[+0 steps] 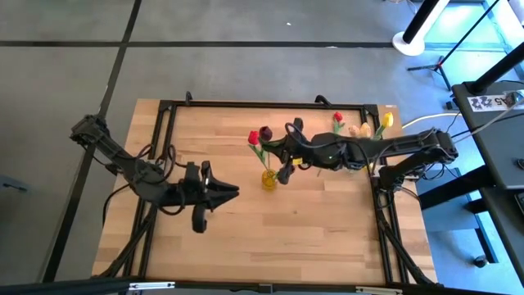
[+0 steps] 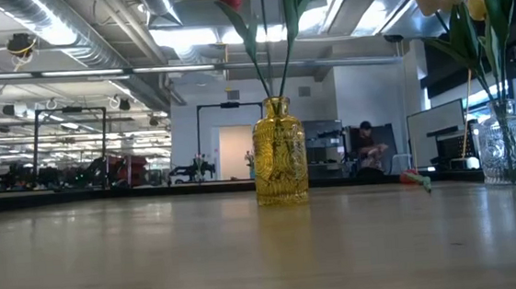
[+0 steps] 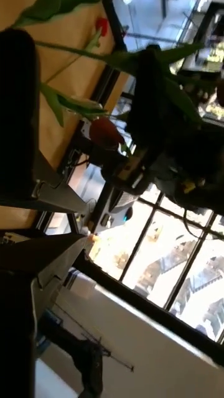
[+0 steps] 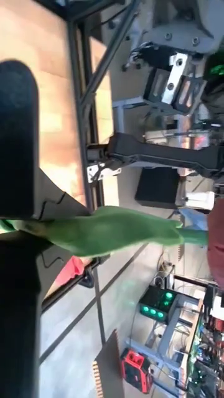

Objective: Sort flowers into vase by color
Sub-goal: Put the dark red tulip into the yellow transparent vase

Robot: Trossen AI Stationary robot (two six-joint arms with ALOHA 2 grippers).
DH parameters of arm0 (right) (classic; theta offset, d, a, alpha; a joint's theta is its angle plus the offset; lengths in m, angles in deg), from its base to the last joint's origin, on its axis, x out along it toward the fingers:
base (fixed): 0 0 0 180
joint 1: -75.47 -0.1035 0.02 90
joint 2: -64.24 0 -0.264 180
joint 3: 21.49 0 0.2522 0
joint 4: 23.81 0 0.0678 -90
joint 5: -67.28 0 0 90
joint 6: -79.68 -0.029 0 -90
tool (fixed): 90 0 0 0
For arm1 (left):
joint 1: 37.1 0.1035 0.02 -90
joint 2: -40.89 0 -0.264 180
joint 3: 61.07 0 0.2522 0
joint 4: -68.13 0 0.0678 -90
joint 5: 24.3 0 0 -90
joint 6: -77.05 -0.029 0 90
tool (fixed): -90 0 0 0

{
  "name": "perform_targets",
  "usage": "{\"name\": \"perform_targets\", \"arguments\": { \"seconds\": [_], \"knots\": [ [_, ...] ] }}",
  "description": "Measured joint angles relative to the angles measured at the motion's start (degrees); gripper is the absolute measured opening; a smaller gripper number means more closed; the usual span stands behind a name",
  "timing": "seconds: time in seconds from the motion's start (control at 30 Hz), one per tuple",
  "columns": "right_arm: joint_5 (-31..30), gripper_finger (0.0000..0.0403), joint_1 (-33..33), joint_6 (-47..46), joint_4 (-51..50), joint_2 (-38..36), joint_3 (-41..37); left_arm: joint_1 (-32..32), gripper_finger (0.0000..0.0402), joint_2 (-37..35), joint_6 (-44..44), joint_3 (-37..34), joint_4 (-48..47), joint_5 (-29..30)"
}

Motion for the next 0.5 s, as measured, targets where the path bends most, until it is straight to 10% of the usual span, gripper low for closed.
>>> {"name": "perform_targets", "arguments": {
  "seconds": [0.5],
  "knots": [
    [-0.9, 0.0006, 0.0, -4.6, 0.2, 0.2, -5.6, -1.0, 0.0062, -4.4, -7.5, 0.0, 1.5, -1.9]
  ]
}}
